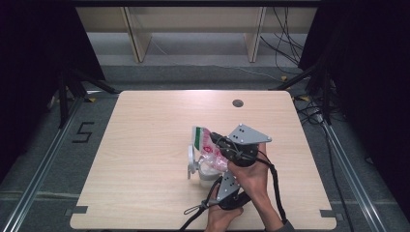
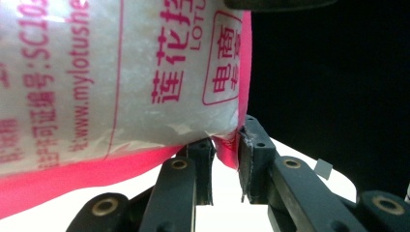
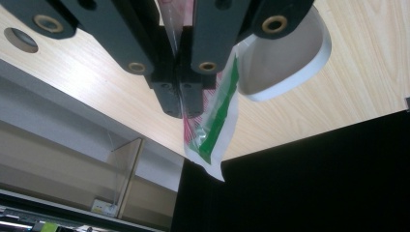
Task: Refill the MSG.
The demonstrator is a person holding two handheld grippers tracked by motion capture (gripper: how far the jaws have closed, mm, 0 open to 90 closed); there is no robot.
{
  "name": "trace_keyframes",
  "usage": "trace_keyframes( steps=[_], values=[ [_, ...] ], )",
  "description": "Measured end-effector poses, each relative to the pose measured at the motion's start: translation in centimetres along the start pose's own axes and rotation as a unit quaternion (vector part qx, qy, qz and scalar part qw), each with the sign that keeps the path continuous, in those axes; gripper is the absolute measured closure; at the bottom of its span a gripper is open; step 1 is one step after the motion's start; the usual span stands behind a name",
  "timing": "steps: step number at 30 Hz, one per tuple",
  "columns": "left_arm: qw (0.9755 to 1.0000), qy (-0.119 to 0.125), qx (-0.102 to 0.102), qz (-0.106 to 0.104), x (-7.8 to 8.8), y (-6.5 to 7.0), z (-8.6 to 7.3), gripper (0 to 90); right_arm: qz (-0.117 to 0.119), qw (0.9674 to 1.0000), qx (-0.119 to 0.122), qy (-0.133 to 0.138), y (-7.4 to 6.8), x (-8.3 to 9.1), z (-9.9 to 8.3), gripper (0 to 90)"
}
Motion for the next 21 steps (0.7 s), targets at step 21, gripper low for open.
trace_keyframes(
  steps=[21],
  values=[
    [1.0000,0.000,0.001,-0.003,-0.07,-0.05,-0.05,76.7,0.000,1.0000,0.003,0.001,0.09,-0.11,-0.20,90.0]
  ],
)
Point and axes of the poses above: each handheld gripper's, and its own axes: x roughly backward along the jaws, z roughly out of its top, y roughly to its right, the point moved 4 cm from there along -x, roughly forward along the jaws, and after that the axes turned 12 degrees about x, right-handed, at the moved point
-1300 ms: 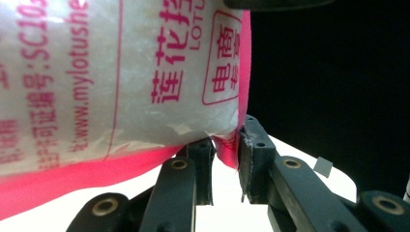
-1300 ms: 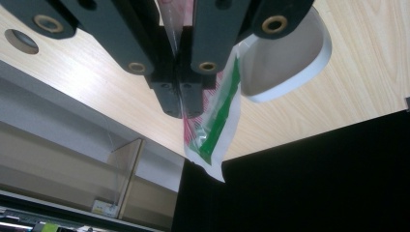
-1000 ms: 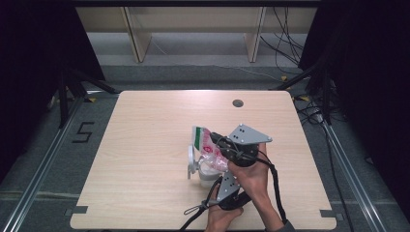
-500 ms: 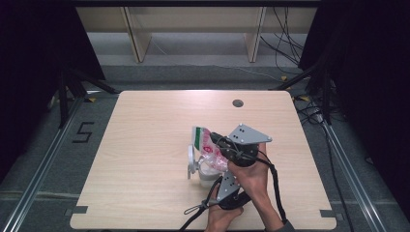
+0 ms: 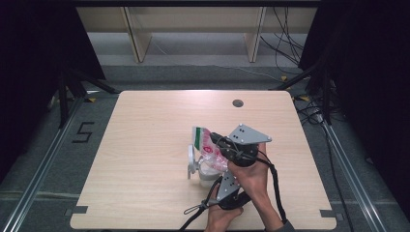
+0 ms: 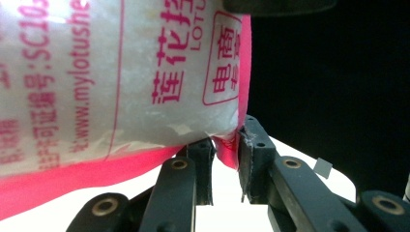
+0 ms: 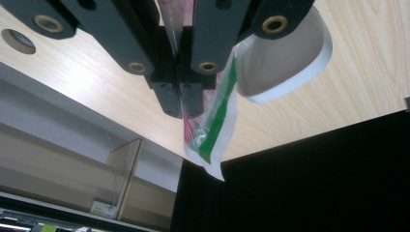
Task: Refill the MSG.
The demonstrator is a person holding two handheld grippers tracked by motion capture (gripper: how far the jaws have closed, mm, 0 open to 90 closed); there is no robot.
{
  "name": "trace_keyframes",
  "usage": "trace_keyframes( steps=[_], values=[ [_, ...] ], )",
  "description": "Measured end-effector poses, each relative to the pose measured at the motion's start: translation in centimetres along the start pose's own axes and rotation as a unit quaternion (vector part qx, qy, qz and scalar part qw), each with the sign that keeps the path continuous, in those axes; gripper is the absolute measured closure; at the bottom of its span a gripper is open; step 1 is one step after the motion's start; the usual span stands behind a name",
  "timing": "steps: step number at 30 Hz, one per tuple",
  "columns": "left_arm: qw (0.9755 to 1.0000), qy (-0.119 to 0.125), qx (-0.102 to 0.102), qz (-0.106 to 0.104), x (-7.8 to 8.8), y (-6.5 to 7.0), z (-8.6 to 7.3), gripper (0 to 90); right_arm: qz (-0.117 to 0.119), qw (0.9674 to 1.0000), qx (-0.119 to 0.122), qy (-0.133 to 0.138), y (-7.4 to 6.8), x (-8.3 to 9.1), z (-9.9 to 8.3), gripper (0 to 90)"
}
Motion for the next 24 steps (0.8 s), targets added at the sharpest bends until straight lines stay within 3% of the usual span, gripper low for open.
trace_keyframes(
  steps=[1,2,4,8,11,12,14,15,17,18,19,24],
  values=[
    [1.0000,0.000,0.000,0.000,0.00,0.00,0.00,76.7,0.000,1.0000,0.000,0.000,0.00,0.00,0.00,90.0],
    [1.0000,-0.003,-0.001,0.003,0.08,-0.02,0.01,76.7,0.012,0.9998,-0.015,-0.001,-0.26,-0.07,-0.02,90.0],
    [1.0000,0.001,0.000,-0.004,-0.04,-0.02,0.02,76.7,0.002,0.9999,-0.011,-0.002,-0.12,0.03,0.00,90.0],
    [1.0000,-0.004,-0.002,0.003,0.06,0.01,0.03,76.6,0.001,0.9999,-0.010,-0.004,-0.12,0.03,-0.01,90.0],
    [1.0000,0.002,0.000,-0.003,-0.03,0.09,0.11,76.7,0.001,0.9999,-0.014,-0.004,-0.19,0.08,0.05,90.0],
    [1.0000,0.000,-0.001,0.000,0.05,0.13,0.13,76.7,-0.001,1.0000,-0.003,-0.002,-0.10,0.15,0.11,90.0],
    [1.0000,0.000,-0.002,0.001,0.08,0.13,0.17,76.7,0.000,0.9999,-0.012,0.000,-0.26,0.17,0.21,90.0],
    [1.0000,0.000,0.000,0.001,0.05,0.11,0.16,76.7,0.004,1.0000,-0.002,0.002,-0.14,0.18,0.26,90.0],
    [1.0000,0.002,0.000,-0.007,-0.06,0.09,0.10,76.6,0.005,0.9999,-0.010,-0.006,-0.34,0.16,0.15,90.0],
    [1.0000,0.003,-0.001,-0.003,-0.06,0.09,0.08,76.6,-0.001,1.0000,0.000,-0.004,-0.26,0.01,0.12,90.0],
    [1.0000,0.003,-0.001,-0.003,-0.06,0.09,0.08,76.5,0.007,1.0000,-0.003,-0.003,-0.32,-0.06,0.09,90.0],
    [1.0000,0.004,-0.002,-0.002,0.00,0.18,0.14,76.6,0.002,1.0000,-0.001,-0.001,-0.11,0.23,0.18,90.0]
  ],
)
Point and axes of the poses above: each handheld gripper's, and its own axes: x roughly backward along the jaws, z roughly out of its top, y roughly to its right, the point moved 4 cm from there along -x, roughly forward along the jaws, and after that the axes turned 12 degrees about x, right-handed, at the moved point
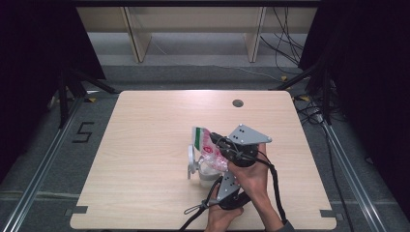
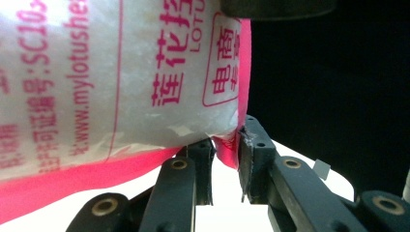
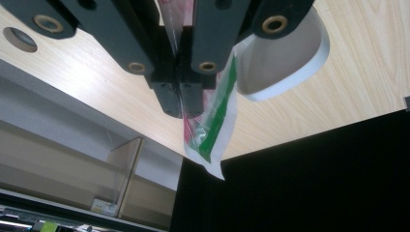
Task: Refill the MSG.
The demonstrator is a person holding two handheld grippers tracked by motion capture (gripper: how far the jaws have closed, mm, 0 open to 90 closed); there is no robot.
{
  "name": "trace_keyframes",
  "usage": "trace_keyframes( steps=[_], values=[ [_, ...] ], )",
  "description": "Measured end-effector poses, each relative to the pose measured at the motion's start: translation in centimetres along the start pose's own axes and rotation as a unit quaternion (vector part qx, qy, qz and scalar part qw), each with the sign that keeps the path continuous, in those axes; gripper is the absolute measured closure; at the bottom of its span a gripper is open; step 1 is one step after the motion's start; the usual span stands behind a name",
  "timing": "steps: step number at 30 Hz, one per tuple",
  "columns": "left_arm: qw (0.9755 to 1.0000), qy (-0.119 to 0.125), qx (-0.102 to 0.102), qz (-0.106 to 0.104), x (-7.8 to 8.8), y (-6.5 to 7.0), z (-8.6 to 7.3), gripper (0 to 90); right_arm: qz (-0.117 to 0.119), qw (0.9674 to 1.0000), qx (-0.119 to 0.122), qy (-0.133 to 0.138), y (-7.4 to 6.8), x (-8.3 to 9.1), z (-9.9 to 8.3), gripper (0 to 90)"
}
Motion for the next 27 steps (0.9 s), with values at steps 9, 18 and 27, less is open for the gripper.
trace_keyframes(
  steps=[9,18,27],
  values=[
    [1.0000,-0.007,0.000,0.004,0.09,-0.10,-0.16,76.6,0.010,0.9999,-0.009,0.005,-0.02,-0.10,-0.10,90.0],
    [1.0000,-0.005,0.001,0.005,0.14,-0.09,-0.16,76.6,0.001,1.0000,-0.008,0.002,0.03,-0.02,-0.06,90.0],
    [0.9999,-0.007,0.003,0.006,0.16,-0.09,-0.19,76.6,0.007,0.9999,-0.009,0.005,-0.06,-0.12,-0.08,90.0]
  ],
)
Point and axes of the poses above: each handheld gripper's, and its own axes: x roughly backward along the jaws, z roughly out of its top, y roughly to its right, the point moved 4 cm from there along -x, roughly forward along the jaws, and after that the axes turned 12 degrees about x, right-handed, at the moved point
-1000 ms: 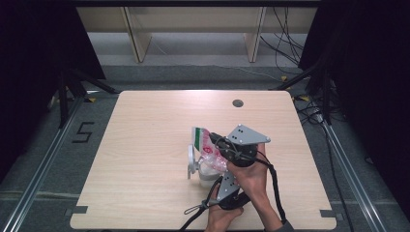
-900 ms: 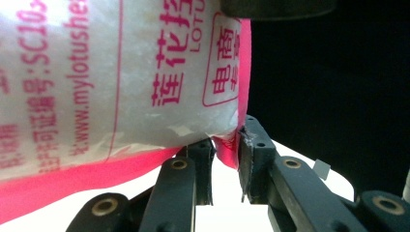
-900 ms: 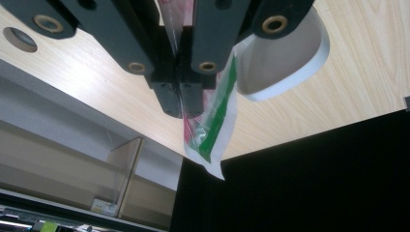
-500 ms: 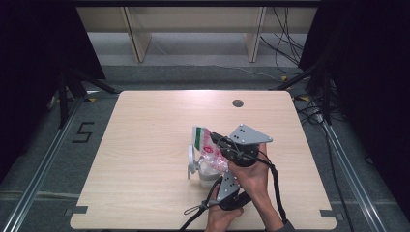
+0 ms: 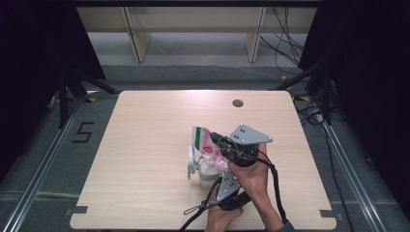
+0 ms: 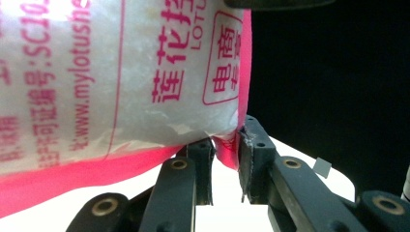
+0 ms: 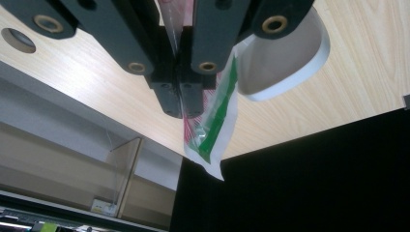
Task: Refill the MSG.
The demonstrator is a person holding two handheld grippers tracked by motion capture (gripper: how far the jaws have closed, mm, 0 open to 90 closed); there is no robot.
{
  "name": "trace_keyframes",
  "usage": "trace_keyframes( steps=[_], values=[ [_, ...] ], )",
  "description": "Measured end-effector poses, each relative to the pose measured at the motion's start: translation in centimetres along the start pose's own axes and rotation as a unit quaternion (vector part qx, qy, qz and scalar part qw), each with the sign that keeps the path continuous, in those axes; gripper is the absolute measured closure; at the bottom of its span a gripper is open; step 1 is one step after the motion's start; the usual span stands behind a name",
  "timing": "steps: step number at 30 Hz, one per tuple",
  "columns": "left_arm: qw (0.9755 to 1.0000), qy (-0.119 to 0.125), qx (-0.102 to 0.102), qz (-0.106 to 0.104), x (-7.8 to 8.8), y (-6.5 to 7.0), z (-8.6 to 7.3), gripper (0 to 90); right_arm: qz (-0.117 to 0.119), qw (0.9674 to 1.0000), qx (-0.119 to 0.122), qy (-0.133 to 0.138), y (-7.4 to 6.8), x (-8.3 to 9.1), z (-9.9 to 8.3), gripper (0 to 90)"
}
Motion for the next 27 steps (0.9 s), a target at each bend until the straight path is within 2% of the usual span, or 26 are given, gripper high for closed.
trace_keyframes(
  steps=[1,2,4,5,11,14,25,27],
  values=[
    [1.0000,0.001,-0.001,-0.001,-0.01,0.00,0.01,76.6,0.004,1.0000,0.002,-0.001,-0.03,0.00,0.00,90.0],
    [1.0000,0.001,-0.001,-0.001,0.00,0.00,0.02,76.6,-0.002,1.0000,0.004,-0.004,-0.01,0.06,0.00,90.0],
    [1.0000,0.000,-0.001,0.000,-0.05,-0.06,-0.01,76.6,0.000,1.0000,0.001,-0.006,-0.04,0.02,-0.05,90.0],
    [1.0000,0.000,-0.001,0.002,-0.04,-0.04,0.00,76.6,-0.005,0.9999,0.008,-0.005,0.07,0.01,-0.06,90.0],
    [1.0000,0.001,-0.001,0.000,-0.03,0.01,0.01,76.6,0.000,1.0000,0.000,-0.007,-0.05,0.03,-0.07,90.0],
    [1.0000,0.002,-0.002,-0.001,-0.03,0.01,0.03,76.6,-0.005,1.0000,0.001,-0.002,0.02,0.10,0.03,90.0],
    [1.0000,0.002,-0.002,-0.003,-0.12,0.06,0.07,76.6,-0.002,1.0000,0.004,-0.007,-0.08,0.07,-0.02,90.0],
    [1.0000,0.000,-0.001,-0.001,-0.15,-0.06,0.07,76.6,-0.009,0.9999,0.007,-0.006,-0.10,-0.11,-0.13,90.0]
  ],
)
Point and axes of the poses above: each handheld gripper's, and its own axes: x roughly backward along the jaws, z roughly out of its top, y roughly to its right, the point moved 4 cm from there along -x, roughly forward along the jaws, and after that the axes turned 12 degrees about x, right-handed, at the moved point
